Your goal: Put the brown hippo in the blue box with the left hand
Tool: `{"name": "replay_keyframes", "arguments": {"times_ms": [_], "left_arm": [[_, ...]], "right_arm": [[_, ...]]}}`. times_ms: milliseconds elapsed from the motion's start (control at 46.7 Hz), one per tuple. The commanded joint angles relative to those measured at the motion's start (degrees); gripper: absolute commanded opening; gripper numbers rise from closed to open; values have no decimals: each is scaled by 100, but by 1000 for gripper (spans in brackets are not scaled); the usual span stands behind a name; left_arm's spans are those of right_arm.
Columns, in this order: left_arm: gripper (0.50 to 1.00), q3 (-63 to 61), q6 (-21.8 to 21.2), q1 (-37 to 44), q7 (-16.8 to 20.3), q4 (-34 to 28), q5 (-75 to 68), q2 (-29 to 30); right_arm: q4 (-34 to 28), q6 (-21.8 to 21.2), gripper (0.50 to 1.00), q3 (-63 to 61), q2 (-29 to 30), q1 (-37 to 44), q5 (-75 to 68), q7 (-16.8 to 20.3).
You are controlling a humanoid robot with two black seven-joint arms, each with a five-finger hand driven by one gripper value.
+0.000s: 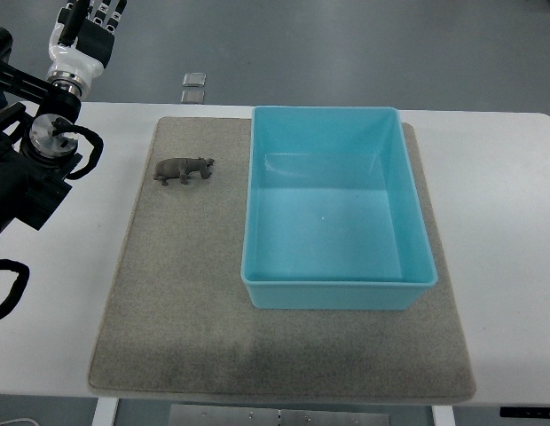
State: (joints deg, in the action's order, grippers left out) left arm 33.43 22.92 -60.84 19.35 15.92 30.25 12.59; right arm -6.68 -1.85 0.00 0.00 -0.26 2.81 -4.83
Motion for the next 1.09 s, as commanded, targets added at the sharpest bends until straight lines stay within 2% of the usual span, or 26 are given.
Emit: {"name": "replay_keyframes", "arguments": {"times_ms": [0,514,1071], "left_arm": [[996,102,1,11,-1,-27,8,50],[996,138,-7,116,-1,52,-63,-3],[992,138,-262,72,-19,69,-89,15]], "right_arm": [[0,0,936,0,0,0,0,0],[0,0,936,0,0,0,0,0],[0,0,936,0,0,0,0,0]]}}
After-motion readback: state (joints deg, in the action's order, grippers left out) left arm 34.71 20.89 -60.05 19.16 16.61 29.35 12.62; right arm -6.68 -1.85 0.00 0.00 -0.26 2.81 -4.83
